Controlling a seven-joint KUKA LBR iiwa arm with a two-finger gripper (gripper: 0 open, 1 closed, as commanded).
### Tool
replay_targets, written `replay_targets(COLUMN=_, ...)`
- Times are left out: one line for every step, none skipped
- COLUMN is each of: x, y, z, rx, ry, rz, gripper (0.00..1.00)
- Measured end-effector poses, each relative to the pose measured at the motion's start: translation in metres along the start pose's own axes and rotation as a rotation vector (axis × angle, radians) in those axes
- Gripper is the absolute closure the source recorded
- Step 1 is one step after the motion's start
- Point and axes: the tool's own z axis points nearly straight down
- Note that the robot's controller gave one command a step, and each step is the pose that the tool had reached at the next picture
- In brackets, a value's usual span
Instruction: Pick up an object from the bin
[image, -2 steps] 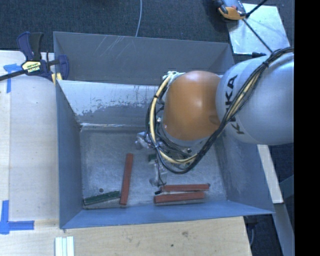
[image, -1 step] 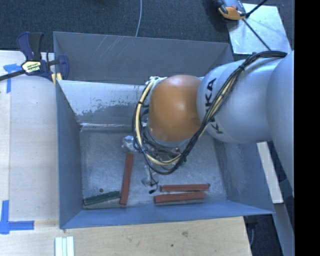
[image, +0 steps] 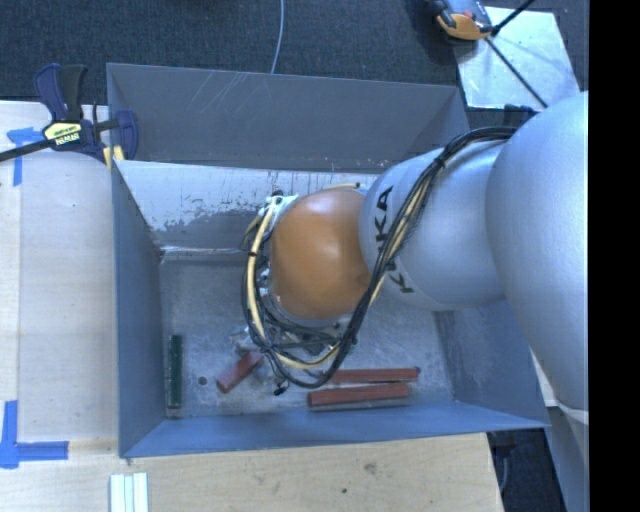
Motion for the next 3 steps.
replay_targets(x=0.000, y=0.000, z=0.000, rx=0.000, ry=0.000, rz=0.001, gripper=1.00)
replay_targets(x=-0.001, y=0.009, z=-0.041, rx=-0.001, ry=0.003, rz=-0.004, gripper=1.00)
replay_targets(x=0.012, y=0.008, z=-0.142, rx=0.001, ry=-0.001, rz=0.037, gripper=1.00)
